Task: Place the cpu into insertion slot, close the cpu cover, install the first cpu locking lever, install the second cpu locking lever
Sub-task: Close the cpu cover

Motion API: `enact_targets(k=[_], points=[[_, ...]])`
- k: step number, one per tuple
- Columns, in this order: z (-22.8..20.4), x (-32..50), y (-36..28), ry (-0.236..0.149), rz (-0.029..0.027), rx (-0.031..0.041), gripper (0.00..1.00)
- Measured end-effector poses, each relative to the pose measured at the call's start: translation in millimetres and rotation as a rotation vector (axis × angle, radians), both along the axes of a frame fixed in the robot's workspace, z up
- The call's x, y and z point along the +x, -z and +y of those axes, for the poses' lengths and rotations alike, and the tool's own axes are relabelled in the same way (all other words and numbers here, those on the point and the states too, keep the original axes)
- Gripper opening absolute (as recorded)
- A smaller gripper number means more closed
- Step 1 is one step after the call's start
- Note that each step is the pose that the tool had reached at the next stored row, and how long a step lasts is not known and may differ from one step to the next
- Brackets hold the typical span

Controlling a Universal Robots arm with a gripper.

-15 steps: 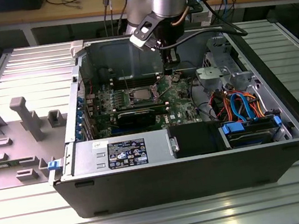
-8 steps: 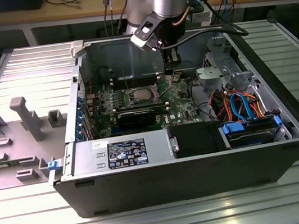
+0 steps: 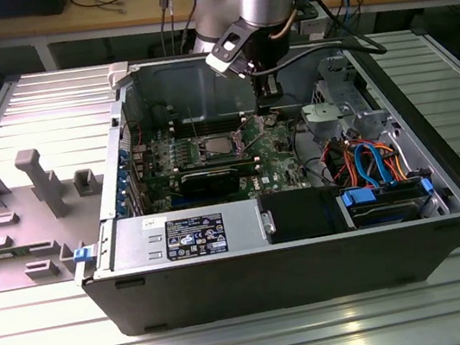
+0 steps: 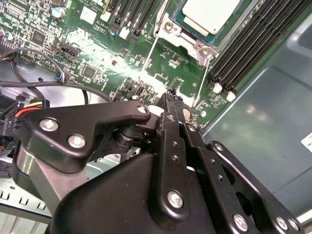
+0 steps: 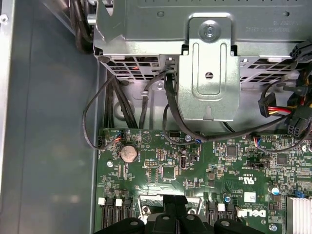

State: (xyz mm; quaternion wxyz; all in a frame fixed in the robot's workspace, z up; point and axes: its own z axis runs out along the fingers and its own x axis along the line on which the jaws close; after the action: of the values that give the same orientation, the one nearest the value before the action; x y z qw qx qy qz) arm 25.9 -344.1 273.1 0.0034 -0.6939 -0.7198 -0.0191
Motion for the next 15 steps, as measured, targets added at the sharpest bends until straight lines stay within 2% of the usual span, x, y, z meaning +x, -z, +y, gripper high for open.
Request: enact_targets(k=[8, 15], points=[[0.1, 12.1, 3.4, 0.000, 0.0019, 0.0001, 0.11], [0.7, 18.1, 11.1, 0.000, 0.0029, 0.0001, 0.11]])
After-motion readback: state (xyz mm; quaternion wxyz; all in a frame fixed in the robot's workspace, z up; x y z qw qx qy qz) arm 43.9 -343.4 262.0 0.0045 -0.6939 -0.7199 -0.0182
